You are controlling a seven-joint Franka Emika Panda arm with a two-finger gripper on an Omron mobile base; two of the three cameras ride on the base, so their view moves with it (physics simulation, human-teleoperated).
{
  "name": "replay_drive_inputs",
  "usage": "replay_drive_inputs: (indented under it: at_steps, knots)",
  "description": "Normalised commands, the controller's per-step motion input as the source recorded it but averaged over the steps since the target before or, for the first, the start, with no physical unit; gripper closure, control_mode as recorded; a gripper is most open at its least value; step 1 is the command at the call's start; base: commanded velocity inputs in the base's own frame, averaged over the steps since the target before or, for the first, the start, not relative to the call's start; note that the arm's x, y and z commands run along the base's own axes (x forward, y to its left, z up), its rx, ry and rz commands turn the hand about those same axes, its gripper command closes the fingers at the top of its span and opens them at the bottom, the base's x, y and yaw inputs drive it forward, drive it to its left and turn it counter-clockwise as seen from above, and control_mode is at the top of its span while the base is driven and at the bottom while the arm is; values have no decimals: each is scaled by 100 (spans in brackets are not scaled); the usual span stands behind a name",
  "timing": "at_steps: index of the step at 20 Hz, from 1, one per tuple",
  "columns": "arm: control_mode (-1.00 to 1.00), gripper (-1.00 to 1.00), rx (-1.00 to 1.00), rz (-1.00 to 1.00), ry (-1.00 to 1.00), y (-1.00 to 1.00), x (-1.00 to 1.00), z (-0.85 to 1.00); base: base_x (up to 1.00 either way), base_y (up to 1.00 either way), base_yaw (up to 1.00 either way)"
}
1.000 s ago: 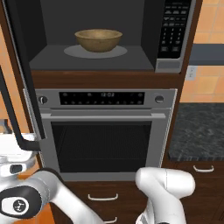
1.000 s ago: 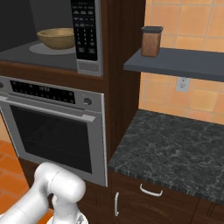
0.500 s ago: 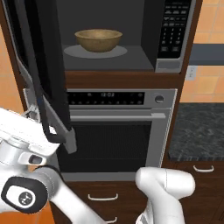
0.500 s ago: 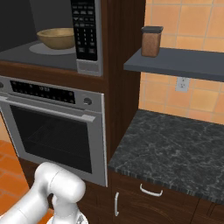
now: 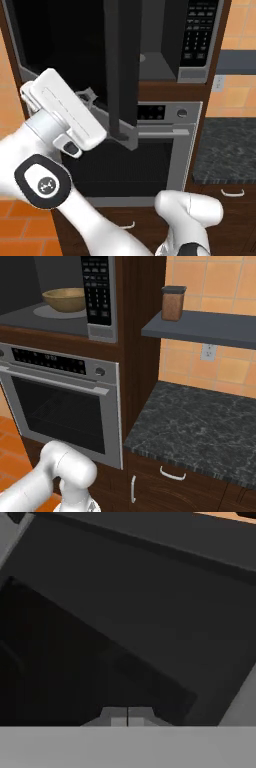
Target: Open the microwave, place the bowl with waffle inside the microwave, then close the microwave door and turn it on.
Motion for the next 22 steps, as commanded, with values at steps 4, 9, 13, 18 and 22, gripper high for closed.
replay_drive_inputs:
  at_steps: [4,9,13,18,22]
  knots:
    - [-100,100,42,2,4,-100,3,46,0,0,0]
    - [-100,100,30,12,2,-98,47,-4,0,0,0]
    - [-100,100,16,24,0,-72,85,-5,0,0,0]
    - [-100,100,13,30,0,-51,100,-1,0,0,0]
    - [-100,100,7,28,0,-41,100,-3,0,0,0]
